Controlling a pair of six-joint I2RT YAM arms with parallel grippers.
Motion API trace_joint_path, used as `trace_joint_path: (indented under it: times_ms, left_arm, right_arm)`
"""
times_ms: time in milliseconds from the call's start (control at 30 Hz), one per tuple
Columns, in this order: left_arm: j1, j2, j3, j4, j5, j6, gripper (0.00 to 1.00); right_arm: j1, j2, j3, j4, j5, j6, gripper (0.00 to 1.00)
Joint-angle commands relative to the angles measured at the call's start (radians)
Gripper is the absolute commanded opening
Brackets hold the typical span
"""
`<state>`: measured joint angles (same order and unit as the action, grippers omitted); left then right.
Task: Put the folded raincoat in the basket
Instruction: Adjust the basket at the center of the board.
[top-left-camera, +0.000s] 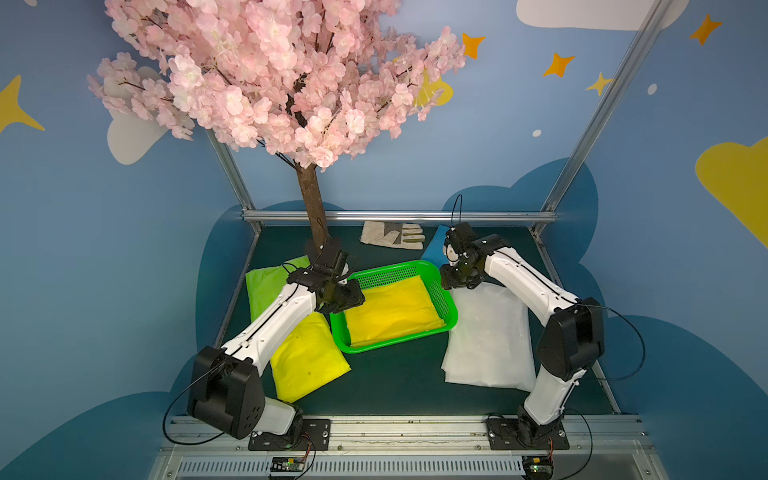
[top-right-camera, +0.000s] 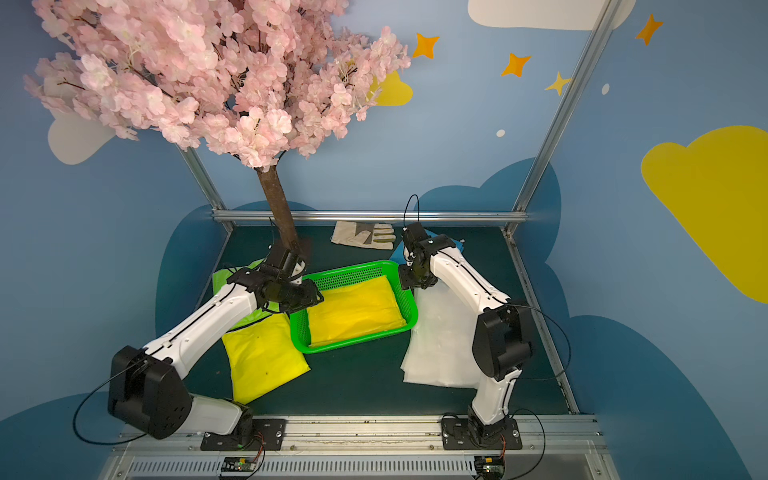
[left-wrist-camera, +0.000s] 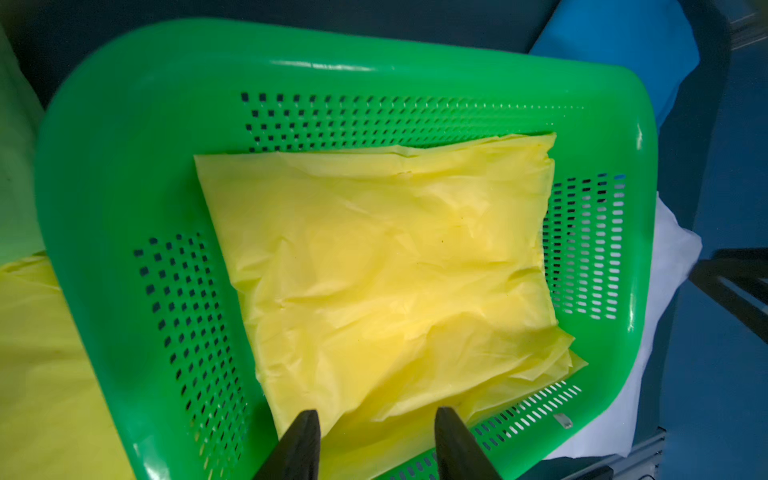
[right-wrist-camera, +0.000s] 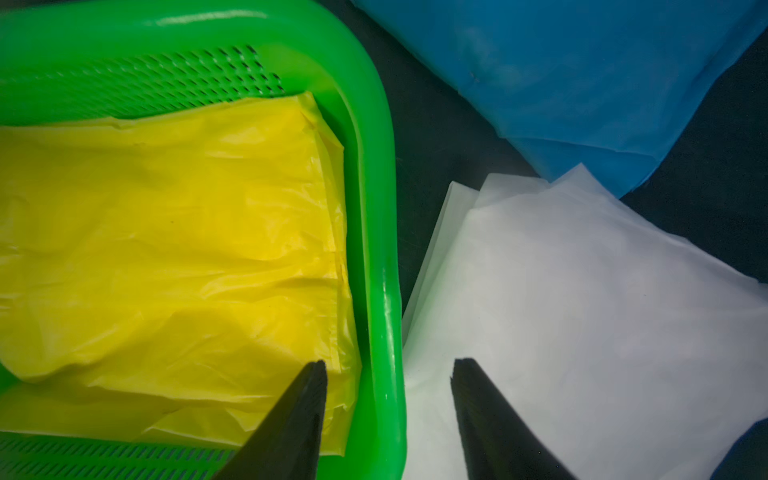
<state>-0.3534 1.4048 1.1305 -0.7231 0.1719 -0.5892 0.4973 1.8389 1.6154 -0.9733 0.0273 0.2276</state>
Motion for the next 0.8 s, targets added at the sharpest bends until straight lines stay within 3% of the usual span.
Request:
trace_joint_path:
  times_ms: [0,67,167,267,567,767]
  left_arm:
    - [-0.001,-0.048,-0.052,0.011,0.077,-0.012,0.5]
    - [0.001,-0.074,-0.071,0.007,0.069,-0.013,0.51]
    - [0.002,-0.091,-0.089,0.005,0.067,-0.017,0.51]
    - [0.001,-0.1,-0.094,0.004,0.067,-0.022,0.51]
    - [0.002,-0.113,-0.097,-0.002,0.068,-0.031,0.51]
    - [0.001,-0.127,-0.108,-0.002,0.076,-0.042,0.54]
  right_arm:
    - [0.014,0.046,-0.005,-0.041,-0.015,-0.009,0.5]
    - [0.017,0.073,0.001,-0.03,-0.021,0.003,0.45]
    - [0.015,0.106,0.014,-0.018,-0.023,0.039,0.23]
    - [0.012,0.11,0.005,0.005,-0.023,0.098,0.11]
    - [0.002,0.084,-0.047,0.054,-0.036,0.236,0.05]
    - [-0.012,0.094,-0.049,0.086,-0.09,0.284,0.14]
